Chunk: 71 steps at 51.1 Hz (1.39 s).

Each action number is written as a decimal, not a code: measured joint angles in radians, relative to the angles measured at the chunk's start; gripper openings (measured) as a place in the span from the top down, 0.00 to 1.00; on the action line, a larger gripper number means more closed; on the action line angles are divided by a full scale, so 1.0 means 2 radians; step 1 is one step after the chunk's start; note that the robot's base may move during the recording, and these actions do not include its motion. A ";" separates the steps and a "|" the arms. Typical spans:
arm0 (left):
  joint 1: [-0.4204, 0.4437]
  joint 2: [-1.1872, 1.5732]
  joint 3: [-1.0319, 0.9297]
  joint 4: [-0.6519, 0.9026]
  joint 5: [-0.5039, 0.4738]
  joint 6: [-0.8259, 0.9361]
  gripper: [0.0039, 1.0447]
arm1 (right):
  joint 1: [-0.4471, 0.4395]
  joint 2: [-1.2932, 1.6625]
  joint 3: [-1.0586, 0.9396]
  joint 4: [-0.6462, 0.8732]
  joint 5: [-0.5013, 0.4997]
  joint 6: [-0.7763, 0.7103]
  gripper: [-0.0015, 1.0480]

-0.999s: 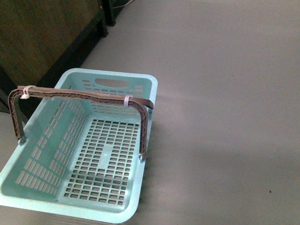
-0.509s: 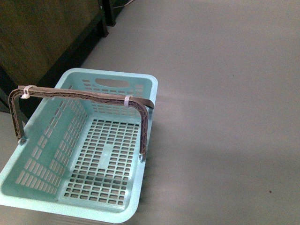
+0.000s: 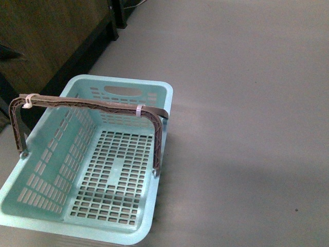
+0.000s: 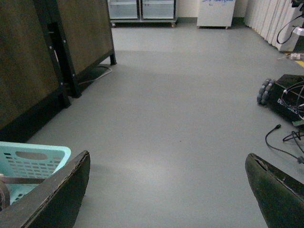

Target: Pick lemon and mango into basket

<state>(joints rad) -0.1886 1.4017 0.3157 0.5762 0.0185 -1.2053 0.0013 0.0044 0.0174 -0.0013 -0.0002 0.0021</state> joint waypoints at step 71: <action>-0.083 0.421 0.403 -0.136 -0.094 -0.109 0.32 | 0.000 0.000 0.000 0.000 0.000 0.000 0.08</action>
<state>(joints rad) -0.3538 2.2436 1.1221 0.3042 -0.1699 -1.4239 0.0013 0.0044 0.0174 -0.0013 -0.0002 0.0025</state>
